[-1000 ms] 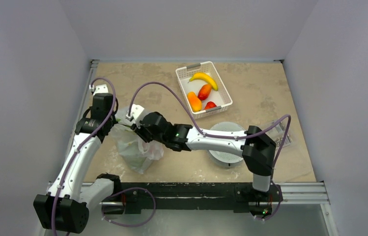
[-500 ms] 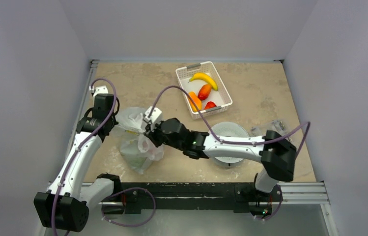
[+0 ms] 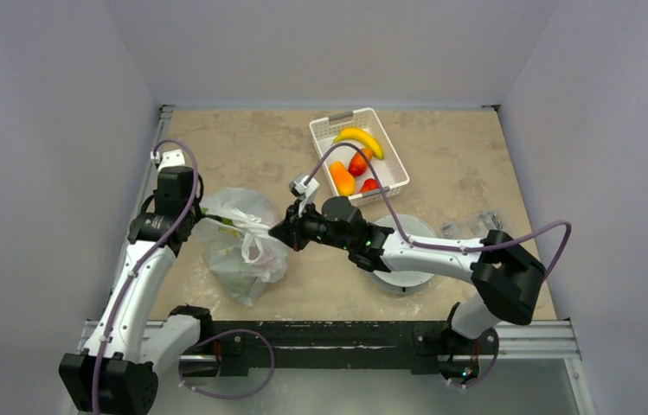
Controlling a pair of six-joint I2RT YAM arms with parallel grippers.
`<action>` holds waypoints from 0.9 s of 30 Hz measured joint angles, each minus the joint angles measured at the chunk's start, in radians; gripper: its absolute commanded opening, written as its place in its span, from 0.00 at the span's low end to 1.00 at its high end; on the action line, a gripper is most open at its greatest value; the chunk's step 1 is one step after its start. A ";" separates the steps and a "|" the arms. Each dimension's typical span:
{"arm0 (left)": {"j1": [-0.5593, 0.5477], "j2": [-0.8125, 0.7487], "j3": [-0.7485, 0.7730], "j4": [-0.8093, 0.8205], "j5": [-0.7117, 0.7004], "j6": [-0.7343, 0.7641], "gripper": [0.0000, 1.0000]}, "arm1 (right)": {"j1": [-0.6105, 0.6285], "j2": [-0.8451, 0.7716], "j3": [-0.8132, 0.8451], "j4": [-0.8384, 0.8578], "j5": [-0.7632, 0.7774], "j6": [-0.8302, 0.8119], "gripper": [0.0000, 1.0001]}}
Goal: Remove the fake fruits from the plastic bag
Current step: Untie the plastic bag at the center of the board.
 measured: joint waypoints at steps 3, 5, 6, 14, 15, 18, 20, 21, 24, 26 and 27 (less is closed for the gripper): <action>0.001 -0.022 -0.003 0.021 0.033 0.016 0.51 | 0.000 0.042 0.070 -0.033 -0.013 -0.019 0.00; 0.001 -0.050 -0.013 0.040 0.052 0.025 0.94 | 0.000 0.059 0.099 -0.045 -0.021 -0.032 0.00; 0.001 -0.063 -0.017 0.044 0.060 0.030 0.99 | 0.000 0.065 0.110 -0.050 -0.025 -0.039 0.00; -0.007 -0.153 -0.051 0.110 0.164 0.047 1.00 | 0.000 0.115 0.182 -0.130 -0.083 -0.111 0.00; -0.011 -0.171 -0.063 0.125 0.191 0.053 1.00 | 0.000 0.116 0.187 -0.143 -0.093 -0.122 0.00; -0.028 -0.211 -0.090 0.163 0.272 0.082 1.00 | 0.000 0.115 0.194 -0.163 -0.102 -0.151 0.00; -0.050 -0.211 -0.095 0.181 0.315 0.103 1.00 | 0.000 0.115 0.194 -0.174 -0.108 -0.167 0.00; -0.061 -0.205 -0.095 0.186 0.330 0.115 1.00 | 0.000 0.115 0.194 -0.180 -0.110 -0.174 0.00; -0.092 -0.157 -0.095 0.200 0.384 0.140 0.98 | 0.000 0.115 0.198 -0.197 -0.124 -0.192 0.00; -0.108 -0.094 -0.089 0.196 0.418 0.151 0.85 | 0.000 0.115 0.203 -0.207 -0.131 -0.201 0.00; -0.117 -0.053 -0.076 0.184 0.428 0.154 0.77 | 0.000 0.115 0.206 -0.212 -0.134 -0.204 0.00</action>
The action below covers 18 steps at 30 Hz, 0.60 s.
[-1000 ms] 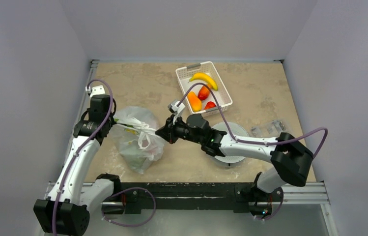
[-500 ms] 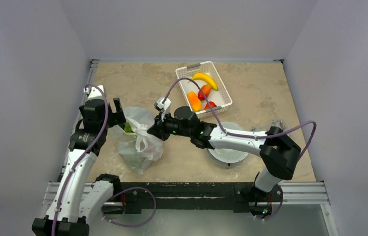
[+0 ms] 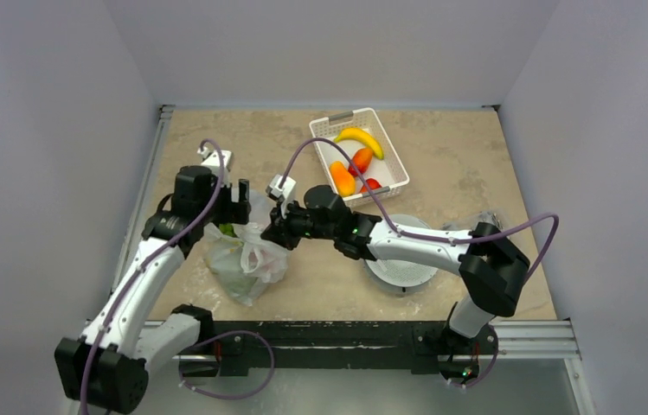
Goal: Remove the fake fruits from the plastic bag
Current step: Untie the plastic bag at the center of the board.
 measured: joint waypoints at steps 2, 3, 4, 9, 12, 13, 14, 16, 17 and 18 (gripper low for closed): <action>-0.019 0.102 0.039 -0.029 0.003 0.007 0.61 | 0.000 0.000 0.005 -0.007 -0.011 -0.006 0.00; -0.025 0.150 0.056 -0.042 -0.003 0.008 0.55 | 0.001 0.000 0.008 -0.010 -0.014 -0.009 0.00; -0.029 0.187 0.068 -0.053 -0.014 0.010 0.50 | 0.003 0.000 0.011 -0.013 -0.015 -0.014 0.00; -0.032 0.207 0.076 -0.104 -0.107 0.004 0.23 | 0.048 0.000 0.034 -0.053 0.009 -0.060 0.00; -0.032 0.156 0.076 -0.110 -0.171 -0.009 0.00 | 0.100 0.002 0.048 -0.079 0.040 -0.098 0.00; -0.032 0.137 0.076 -0.111 -0.197 -0.013 0.00 | 0.114 0.006 0.053 -0.082 0.049 -0.109 0.00; -0.031 0.117 0.076 -0.113 -0.224 -0.016 0.00 | 0.126 0.011 0.055 -0.084 0.060 -0.117 0.00; -0.028 0.081 0.076 -0.115 -0.275 -0.030 0.00 | 0.146 0.017 0.055 -0.093 0.083 -0.137 0.00; -0.023 0.062 0.076 -0.116 -0.301 -0.039 0.00 | 0.152 0.019 0.055 -0.098 0.095 -0.142 0.00; -0.013 0.043 0.074 -0.116 -0.327 -0.047 0.00 | 0.155 0.019 0.053 -0.101 0.107 -0.145 0.00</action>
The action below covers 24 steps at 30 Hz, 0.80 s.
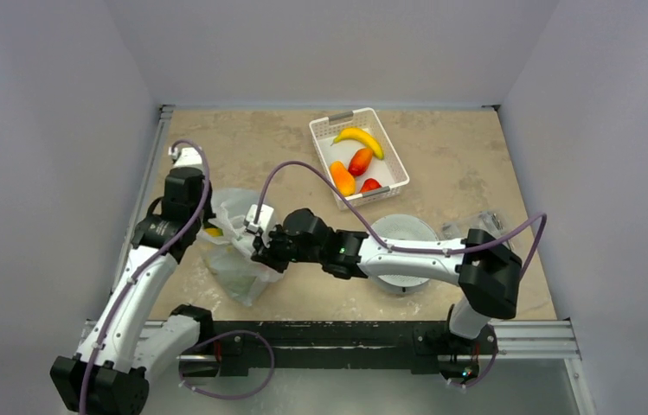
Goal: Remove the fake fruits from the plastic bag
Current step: Untie the plastic bag at the center of the board.
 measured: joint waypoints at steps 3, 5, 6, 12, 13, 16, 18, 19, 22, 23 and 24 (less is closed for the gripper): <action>0.060 -0.061 -0.011 0.001 -0.076 -0.041 0.00 | 0.003 -0.008 -0.034 0.031 0.051 0.008 0.00; 0.113 -0.102 -0.022 -0.002 -0.111 -0.072 0.00 | 0.003 -0.027 -0.091 0.076 0.085 0.038 0.00; 0.135 -0.120 -0.027 -0.005 -0.127 -0.090 0.00 | 0.003 -0.045 -0.134 0.108 0.102 0.067 0.00; 0.161 -0.175 -0.040 -0.012 -0.196 -0.134 0.00 | -0.008 -0.148 -0.334 0.296 0.169 0.266 0.00; 0.161 -0.182 -0.043 -0.012 -0.201 -0.136 0.00 | -0.009 -0.155 -0.348 0.314 0.169 0.284 0.00; 0.161 -0.191 -0.047 -0.011 -0.211 -0.142 0.00 | -0.013 -0.157 -0.355 0.343 0.169 0.310 0.00; 0.162 -0.188 -0.047 -0.011 -0.208 -0.142 0.00 | -0.013 -0.156 -0.347 0.333 0.169 0.305 0.00; 0.163 -0.188 -0.047 -0.009 -0.202 -0.141 0.00 | -0.013 -0.152 -0.332 0.311 0.170 0.294 0.05; 0.166 -0.190 -0.047 0.003 -0.174 -0.133 0.00 | -0.013 -0.127 -0.251 0.219 0.177 0.244 0.23; 0.167 -0.192 -0.047 0.008 -0.164 -0.130 0.00 | -0.011 -0.113 -0.210 0.180 0.187 0.219 0.31; 0.167 -0.193 -0.047 0.013 -0.156 -0.124 0.00 | -0.010 -0.101 -0.175 0.154 0.196 0.200 0.39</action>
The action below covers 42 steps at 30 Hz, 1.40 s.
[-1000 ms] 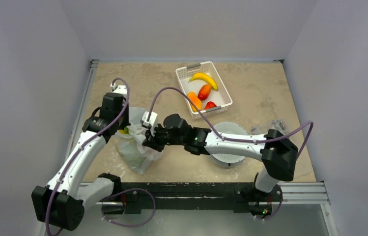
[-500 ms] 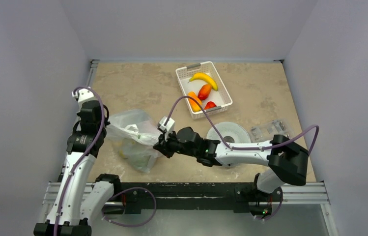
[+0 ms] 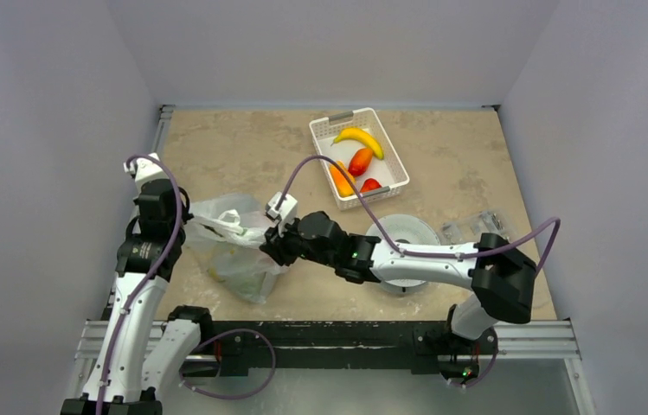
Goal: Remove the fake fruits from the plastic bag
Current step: Untie the plastic bag at the center of the board.
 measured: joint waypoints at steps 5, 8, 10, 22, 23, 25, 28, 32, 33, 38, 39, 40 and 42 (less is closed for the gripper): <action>0.000 0.001 0.000 0.014 0.032 0.010 0.00 | 0.044 0.055 0.163 -0.120 0.115 -0.153 0.73; 0.000 0.008 0.000 0.014 0.038 0.010 0.00 | 0.091 0.121 0.273 -0.164 0.216 -0.246 0.86; 0.000 0.017 0.000 0.014 0.038 0.010 0.00 | 0.126 0.177 0.339 -0.187 0.295 -0.301 0.87; 0.000 0.029 0.000 0.003 -0.016 -0.001 0.00 | 0.194 0.335 0.401 -0.218 0.638 -0.399 0.22; 0.000 0.033 0.000 -0.002 -0.029 -0.005 0.00 | 0.192 0.293 0.356 -0.199 0.628 -0.390 0.19; 0.000 0.040 0.000 -0.014 -0.050 -0.013 0.00 | 0.187 0.196 0.265 -0.154 0.597 -0.368 0.11; 0.000 0.047 0.000 -0.033 -0.089 -0.027 0.00 | 0.161 0.011 0.095 -0.045 0.489 -0.289 0.00; 0.000 0.048 0.000 -0.048 -0.117 -0.035 0.00 | 0.028 -0.151 -0.092 0.113 0.209 -0.119 0.00; 0.000 0.049 0.000 -0.048 -0.121 -0.037 0.00 | -0.013 -0.165 -0.125 0.143 0.142 -0.080 0.00; 0.001 0.054 0.000 -0.048 -0.130 -0.037 0.00 | -0.095 -0.121 -0.140 0.188 -0.077 0.022 0.00; 0.000 0.051 0.000 -0.048 -0.130 -0.036 0.00 | -0.093 -0.104 -0.127 0.185 -0.114 0.031 0.00; 0.000 0.045 0.000 -0.048 -0.129 -0.035 0.05 | -0.091 -0.087 -0.107 0.179 -0.142 0.034 0.00; 0.000 0.025 0.000 -0.048 -0.117 -0.028 0.29 | -0.088 -0.052 -0.058 0.157 -0.184 0.033 0.00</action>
